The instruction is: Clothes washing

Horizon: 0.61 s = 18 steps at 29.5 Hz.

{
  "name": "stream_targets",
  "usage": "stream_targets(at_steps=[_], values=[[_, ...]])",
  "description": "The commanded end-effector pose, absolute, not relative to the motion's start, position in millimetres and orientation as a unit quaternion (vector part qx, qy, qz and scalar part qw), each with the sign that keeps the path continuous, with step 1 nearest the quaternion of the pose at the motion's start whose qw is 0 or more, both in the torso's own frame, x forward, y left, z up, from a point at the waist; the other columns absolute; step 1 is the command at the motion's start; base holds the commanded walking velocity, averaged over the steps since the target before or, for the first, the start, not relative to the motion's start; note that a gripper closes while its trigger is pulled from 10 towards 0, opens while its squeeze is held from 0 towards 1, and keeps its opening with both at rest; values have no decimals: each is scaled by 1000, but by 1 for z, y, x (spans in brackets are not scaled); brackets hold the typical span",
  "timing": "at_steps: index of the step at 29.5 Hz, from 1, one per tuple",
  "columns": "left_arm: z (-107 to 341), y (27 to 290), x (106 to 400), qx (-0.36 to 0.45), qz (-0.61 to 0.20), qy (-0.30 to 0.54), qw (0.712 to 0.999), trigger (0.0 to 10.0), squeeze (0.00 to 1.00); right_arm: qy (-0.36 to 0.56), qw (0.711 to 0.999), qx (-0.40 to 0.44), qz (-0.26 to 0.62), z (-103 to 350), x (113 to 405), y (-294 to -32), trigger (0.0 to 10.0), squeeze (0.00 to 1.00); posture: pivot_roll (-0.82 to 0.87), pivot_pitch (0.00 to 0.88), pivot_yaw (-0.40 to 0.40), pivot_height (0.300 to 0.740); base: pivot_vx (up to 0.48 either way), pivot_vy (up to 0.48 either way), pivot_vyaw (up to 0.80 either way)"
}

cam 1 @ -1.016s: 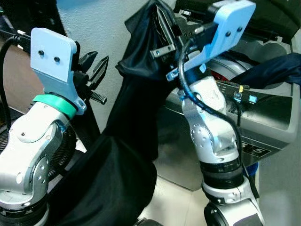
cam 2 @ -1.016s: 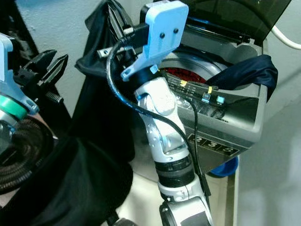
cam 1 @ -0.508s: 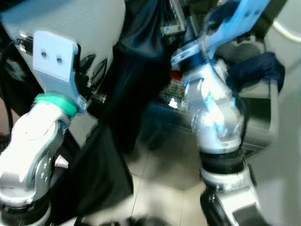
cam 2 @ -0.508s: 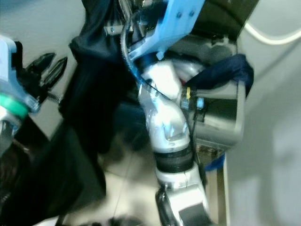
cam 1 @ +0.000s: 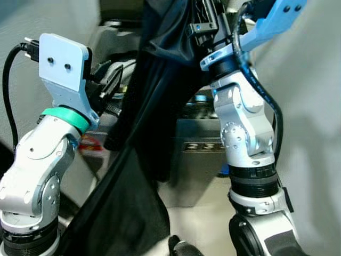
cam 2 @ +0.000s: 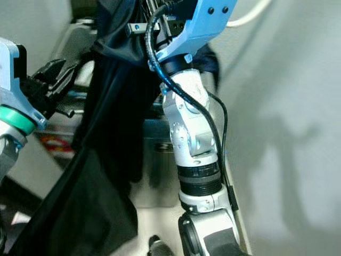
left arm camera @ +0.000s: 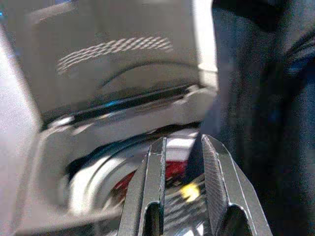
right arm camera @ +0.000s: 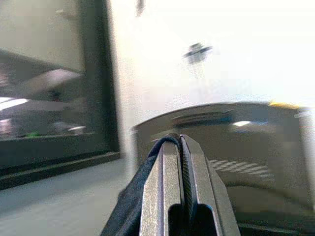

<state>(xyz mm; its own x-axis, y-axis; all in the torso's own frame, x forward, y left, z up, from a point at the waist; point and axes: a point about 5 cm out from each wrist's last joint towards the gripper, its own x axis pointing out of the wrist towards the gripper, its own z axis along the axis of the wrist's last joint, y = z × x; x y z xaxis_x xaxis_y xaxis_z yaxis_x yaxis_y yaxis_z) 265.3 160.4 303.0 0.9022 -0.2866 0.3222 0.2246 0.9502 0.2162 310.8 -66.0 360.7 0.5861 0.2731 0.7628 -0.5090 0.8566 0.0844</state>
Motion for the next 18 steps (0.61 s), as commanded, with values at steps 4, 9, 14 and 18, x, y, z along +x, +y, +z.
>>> stream_targets(at_steps=[4,9,14,18], values=[[301,157,268,85,-137,-174,971,10000,0,-435,853,147,250,379,303,-62,10000,0,103,55,22,740,0,0,-800],[299,154,270,83,-141,-174,971,10000,0,-449,832,134,296,390,299,-50,10000,0,103,52,18,740,0,0,-800],[298,153,270,77,-135,-174,972,10000,0,-445,830,145,304,391,300,-49,10000,0,107,53,10,740,0,0,-320],[298,152,271,74,-130,-174,973,10000,0,-439,832,152,303,391,302,-49,10000,0,107,56,9,740,0,0,0]])
